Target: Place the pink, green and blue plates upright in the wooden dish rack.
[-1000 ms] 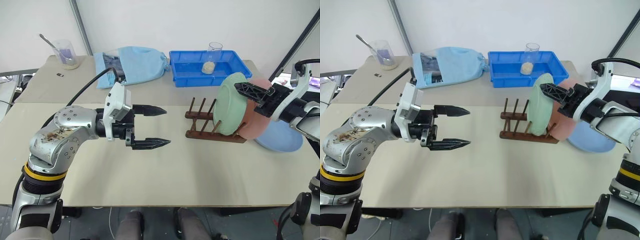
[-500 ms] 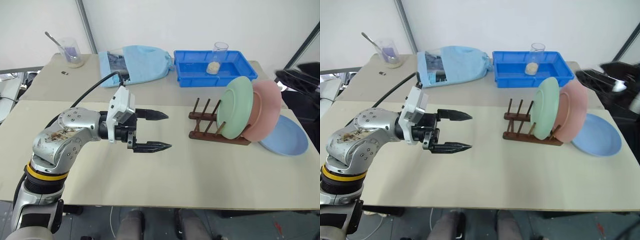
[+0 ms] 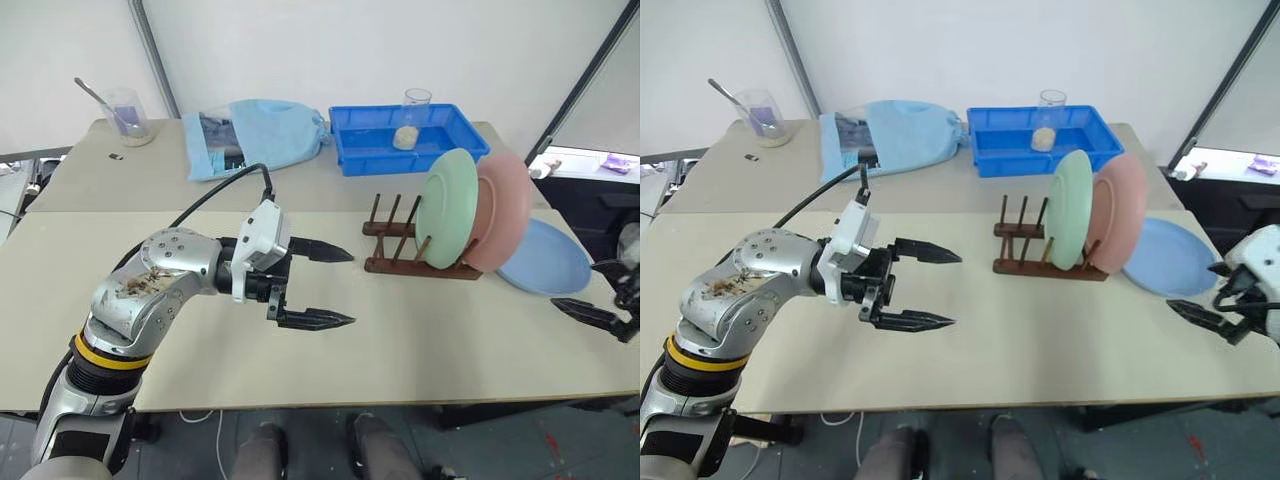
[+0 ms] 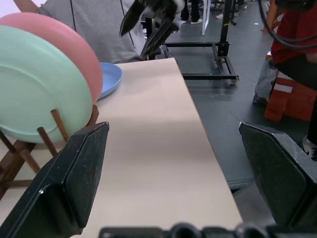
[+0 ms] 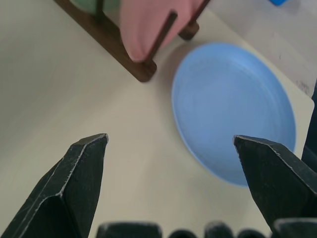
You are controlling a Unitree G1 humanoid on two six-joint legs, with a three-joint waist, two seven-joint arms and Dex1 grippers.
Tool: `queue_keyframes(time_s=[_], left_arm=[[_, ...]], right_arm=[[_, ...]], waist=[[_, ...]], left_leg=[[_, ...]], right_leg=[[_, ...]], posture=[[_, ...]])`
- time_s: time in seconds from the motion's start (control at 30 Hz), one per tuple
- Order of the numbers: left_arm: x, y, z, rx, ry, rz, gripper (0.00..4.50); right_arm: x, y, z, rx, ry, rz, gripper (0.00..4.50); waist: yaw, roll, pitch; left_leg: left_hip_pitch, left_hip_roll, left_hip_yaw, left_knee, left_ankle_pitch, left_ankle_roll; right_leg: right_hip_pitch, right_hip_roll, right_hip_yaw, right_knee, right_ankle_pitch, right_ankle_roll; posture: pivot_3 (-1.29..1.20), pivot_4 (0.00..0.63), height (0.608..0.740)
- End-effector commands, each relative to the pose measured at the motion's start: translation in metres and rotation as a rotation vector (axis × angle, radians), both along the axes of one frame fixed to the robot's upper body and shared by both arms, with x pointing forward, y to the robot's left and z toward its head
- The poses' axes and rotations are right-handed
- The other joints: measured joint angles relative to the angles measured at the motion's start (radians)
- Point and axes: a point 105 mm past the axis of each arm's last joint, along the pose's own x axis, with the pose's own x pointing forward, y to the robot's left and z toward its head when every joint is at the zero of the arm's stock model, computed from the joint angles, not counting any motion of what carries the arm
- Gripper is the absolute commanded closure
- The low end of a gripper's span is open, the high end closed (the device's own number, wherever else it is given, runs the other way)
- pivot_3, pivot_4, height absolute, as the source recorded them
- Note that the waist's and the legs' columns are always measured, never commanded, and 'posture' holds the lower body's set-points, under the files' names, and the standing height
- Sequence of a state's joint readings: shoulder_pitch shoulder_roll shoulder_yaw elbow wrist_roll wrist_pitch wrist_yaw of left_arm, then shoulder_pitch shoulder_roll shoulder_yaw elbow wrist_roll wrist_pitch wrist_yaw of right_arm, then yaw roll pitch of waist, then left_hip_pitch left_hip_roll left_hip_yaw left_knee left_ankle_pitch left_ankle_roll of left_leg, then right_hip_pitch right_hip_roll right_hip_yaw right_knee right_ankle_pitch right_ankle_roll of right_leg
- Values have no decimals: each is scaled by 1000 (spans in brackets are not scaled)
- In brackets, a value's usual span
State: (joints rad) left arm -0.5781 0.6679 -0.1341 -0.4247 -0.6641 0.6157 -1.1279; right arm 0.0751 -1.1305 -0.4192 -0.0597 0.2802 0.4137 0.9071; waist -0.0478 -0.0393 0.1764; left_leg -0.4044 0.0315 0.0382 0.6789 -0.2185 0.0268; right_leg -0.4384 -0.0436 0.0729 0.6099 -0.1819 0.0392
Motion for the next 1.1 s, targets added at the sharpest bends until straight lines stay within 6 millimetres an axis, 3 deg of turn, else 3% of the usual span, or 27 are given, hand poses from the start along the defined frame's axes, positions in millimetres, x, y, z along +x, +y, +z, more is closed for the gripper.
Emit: queue_keyframes(time_s=[0.03,0.37,0.4,0.63,0.8,0.97,1.1], left_arm=[[-6,-3,6,-7,-57,-8,0],[-6,-3,9,-15,-62,19,0],[-5,-2,9,-15,-64,23,0],[-3,0,10,-13,-73,42,0],[-1,1,11,-14,-71,48,0],[6,10,13,-17,-66,101,0],[13,24,14,-11,-67,173,0]], right_arm=[[21,-9,-12,-81,-38,3,13],[64,-15,-44,-48,3,-42,13],[65,-14,-47,-35,18,-50,530],[64,-18,-59,2,84,-117,2902],[65,-21,-56,28,64,-172,4476],[59,-25,-41,15,6,-206,4476],[51,-43,-3,-77,-134,-274,4476]], waist=[[-2,1,0],[5,2,0],[5,2,0],[10,2,0],[8,2,-1],[14,2,-1],[17,3,-1]], left_leg=[[0,0,0,1,1,2],[-2,0,0,-3,2,4],[-2,0,0,-4,1,5],[-2,-2,-1,-3,1,5],[0,-1,-1,-1,2,4],[0,-1,-1,-1,2,4],[-1,-1,-1,-1,2,4]], right_leg=[[-1,0,0,0,0,0],[-1,2,1,2,0,-1],[-1,2,1,2,2,3],[-1,1,1,1,1,3],[2,1,1,2,2,1],[2,1,1,2,2,1],[1,1,1,2,1,1]], posture=[[0,150,740],[0,150,740],[0,150,740],[0,150,740],[0,150,740],[0,150,740],[0,150,740]])
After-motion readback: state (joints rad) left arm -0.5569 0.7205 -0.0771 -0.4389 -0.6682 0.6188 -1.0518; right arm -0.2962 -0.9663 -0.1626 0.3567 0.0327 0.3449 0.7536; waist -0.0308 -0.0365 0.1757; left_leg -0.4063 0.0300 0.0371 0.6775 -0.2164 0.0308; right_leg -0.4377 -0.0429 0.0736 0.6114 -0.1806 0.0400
